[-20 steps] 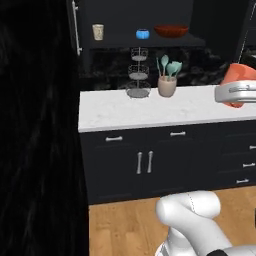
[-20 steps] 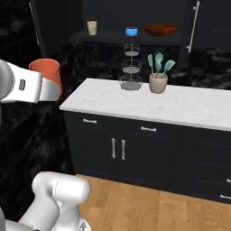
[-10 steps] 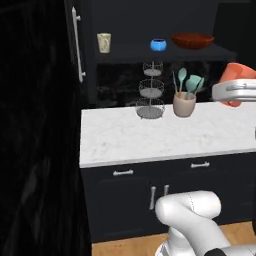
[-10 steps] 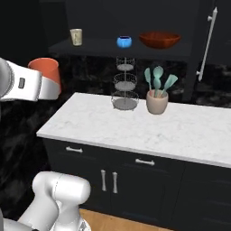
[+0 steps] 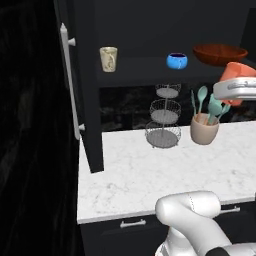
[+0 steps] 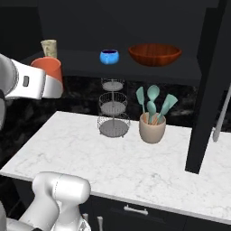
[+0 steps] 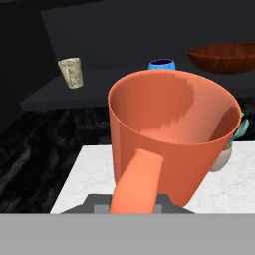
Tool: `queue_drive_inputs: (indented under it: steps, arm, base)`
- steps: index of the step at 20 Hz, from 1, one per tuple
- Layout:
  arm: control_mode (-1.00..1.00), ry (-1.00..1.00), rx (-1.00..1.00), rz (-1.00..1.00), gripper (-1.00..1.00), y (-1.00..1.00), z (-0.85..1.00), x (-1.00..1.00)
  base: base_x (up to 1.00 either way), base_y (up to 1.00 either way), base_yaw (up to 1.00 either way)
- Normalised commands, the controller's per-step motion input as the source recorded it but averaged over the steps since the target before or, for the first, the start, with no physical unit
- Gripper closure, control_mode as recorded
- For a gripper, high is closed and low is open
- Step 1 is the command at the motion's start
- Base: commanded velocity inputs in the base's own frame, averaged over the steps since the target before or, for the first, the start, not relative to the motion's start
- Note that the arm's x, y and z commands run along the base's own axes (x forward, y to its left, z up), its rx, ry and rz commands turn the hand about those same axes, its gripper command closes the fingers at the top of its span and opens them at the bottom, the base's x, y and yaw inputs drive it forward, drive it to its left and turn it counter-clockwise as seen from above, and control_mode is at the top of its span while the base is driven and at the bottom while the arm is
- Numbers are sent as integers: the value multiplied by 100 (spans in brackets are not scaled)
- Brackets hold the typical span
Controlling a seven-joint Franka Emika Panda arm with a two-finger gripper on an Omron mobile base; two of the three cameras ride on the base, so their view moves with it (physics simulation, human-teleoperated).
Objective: Gather all objects into one cabinet and sort the glasses and bowls to opposite sides.
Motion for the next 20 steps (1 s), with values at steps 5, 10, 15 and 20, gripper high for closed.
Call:
queue_drive_inputs:
  steps: [5,10,15,20]
  arm:
    - [100,0,0,0,100,0,0,0]
    - [100,0,0,0,100,0,0,0]
    - [-100,-1,1,0,100,0,0,1]
    - [-100,-2,1,5,100,36,-3,10]
  base:
    - [100,45,0]
    - [73,46,2]
    - [1,1,3]
    - [0,0,0]
